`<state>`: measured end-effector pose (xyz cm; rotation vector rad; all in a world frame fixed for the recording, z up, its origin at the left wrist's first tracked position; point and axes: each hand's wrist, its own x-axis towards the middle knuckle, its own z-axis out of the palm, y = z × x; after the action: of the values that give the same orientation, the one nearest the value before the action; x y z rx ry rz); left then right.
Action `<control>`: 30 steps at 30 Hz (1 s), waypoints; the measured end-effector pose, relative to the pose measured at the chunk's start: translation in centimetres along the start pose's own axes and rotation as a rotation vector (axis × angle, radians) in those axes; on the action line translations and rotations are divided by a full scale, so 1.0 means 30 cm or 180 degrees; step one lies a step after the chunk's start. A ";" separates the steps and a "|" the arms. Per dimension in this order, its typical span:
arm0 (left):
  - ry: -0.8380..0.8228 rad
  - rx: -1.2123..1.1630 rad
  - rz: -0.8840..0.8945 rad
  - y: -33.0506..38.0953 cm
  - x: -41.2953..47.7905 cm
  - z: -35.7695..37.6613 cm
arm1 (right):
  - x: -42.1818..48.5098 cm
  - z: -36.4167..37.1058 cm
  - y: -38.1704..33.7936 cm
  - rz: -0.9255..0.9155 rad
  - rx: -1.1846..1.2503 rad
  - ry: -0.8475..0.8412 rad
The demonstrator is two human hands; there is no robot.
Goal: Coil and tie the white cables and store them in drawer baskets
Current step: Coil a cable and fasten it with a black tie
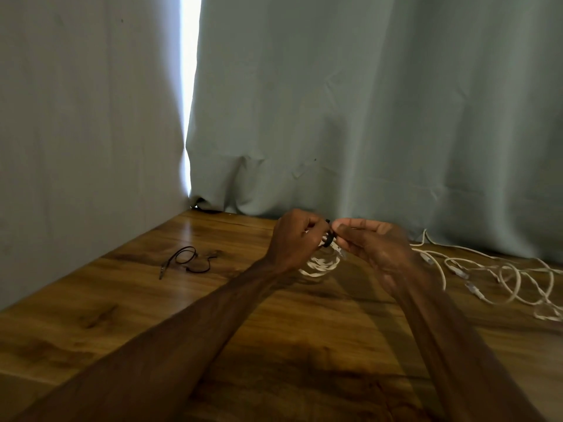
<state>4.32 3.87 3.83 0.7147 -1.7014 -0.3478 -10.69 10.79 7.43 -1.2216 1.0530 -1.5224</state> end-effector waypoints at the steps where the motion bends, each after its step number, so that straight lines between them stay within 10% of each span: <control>1: -0.0014 -0.0023 -0.0001 0.003 0.000 -0.001 | -0.001 0.002 -0.001 -0.0043 -0.0058 0.0011; 30: -0.0322 -0.0004 -0.0242 0.008 0.000 -0.012 | -0.015 -0.002 -0.018 -0.0319 -0.0579 0.0092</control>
<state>4.58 4.11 4.07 0.7735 -1.7721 -0.4446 -10.75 11.36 7.85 -1.3994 1.1858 -1.5506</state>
